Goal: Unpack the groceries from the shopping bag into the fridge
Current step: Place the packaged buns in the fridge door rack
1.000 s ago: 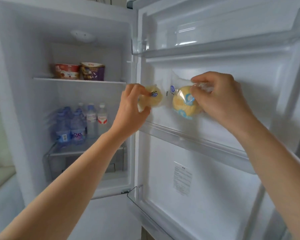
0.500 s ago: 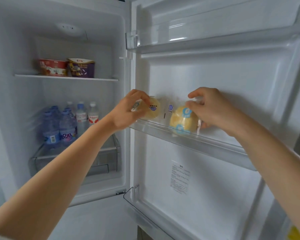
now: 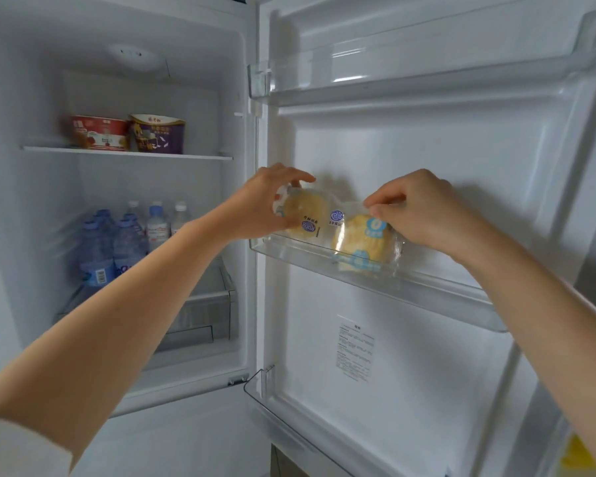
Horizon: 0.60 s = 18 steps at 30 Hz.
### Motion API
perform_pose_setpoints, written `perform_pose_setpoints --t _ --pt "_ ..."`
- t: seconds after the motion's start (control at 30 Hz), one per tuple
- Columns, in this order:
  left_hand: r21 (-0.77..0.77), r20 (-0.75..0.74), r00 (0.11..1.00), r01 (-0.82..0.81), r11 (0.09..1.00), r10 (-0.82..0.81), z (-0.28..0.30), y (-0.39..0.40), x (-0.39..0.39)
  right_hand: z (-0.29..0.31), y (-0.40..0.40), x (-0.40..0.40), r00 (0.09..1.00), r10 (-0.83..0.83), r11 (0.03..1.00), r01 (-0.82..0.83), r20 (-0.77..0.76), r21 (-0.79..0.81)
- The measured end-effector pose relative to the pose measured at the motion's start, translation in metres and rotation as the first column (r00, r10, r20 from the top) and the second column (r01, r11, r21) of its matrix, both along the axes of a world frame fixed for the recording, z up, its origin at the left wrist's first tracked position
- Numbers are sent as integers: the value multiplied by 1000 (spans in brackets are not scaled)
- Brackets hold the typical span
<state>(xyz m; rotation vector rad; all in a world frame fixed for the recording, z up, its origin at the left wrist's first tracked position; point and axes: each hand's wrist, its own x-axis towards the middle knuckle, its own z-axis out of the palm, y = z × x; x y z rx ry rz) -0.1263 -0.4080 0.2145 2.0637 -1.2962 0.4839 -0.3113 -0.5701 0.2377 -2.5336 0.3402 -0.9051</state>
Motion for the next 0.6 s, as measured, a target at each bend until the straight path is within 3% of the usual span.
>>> perform_pose_setpoints --t 0.17,0.33,0.53,0.6 --pt "119 -175 985 30 992 -9 -4 5 6 -5 -3 -2 999 -26 996 28 18 -86" --pt "196 -66 994 -76 978 91 -4 11 -3 -13 -5 1 995 10 988 -25 -102 -151" --pt "-37 37 992 -119 992 121 -17 22 -31 -19 5 -13 997 24 959 -3 70 -285" --pt "-135 20 996 -85 987 89 -24 26 -47 -21 13 -21 988 55 966 -16 144 -259"
